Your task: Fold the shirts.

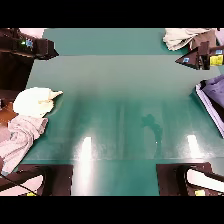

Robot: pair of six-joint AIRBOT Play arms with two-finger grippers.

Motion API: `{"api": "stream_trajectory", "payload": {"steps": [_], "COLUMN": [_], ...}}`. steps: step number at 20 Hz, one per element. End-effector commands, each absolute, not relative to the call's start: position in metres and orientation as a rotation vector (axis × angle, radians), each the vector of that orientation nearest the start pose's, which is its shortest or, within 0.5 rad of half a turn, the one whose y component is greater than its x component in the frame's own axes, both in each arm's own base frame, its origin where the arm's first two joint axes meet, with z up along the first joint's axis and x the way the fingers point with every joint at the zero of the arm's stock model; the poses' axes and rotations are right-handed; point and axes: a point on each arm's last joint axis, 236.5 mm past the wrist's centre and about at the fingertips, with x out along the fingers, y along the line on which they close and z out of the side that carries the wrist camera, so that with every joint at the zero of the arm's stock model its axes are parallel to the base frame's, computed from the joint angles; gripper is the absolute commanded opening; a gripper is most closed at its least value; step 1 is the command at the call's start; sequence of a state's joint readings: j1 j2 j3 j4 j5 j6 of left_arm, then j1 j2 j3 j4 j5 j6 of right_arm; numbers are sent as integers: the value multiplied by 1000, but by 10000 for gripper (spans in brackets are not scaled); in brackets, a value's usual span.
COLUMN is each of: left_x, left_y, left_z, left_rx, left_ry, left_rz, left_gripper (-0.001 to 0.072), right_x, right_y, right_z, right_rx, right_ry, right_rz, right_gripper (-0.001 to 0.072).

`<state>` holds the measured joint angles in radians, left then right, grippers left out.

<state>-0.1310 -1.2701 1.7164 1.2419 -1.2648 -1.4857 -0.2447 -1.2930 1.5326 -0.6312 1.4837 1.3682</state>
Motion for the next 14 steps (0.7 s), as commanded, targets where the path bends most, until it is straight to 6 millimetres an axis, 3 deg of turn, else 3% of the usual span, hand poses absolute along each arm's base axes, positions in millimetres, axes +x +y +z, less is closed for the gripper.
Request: {"api": "stream_trajectory", "payload": {"steps": [1, 14], "left_x": [428, 434], "left_y": [-129, -130], "left_z": [232, 237], "left_rx": [-89, -95], "left_ry": [810, 779], "left_rz": [-412, -409], "left_gripper": [23, 23], "right_x": [399, 395], "right_y": [101, 102], "right_z": [207, 206], "right_rx": [591, 588], "right_ry": [973, 987], "right_rz": [655, 663], "right_gripper": [21, 21]}}
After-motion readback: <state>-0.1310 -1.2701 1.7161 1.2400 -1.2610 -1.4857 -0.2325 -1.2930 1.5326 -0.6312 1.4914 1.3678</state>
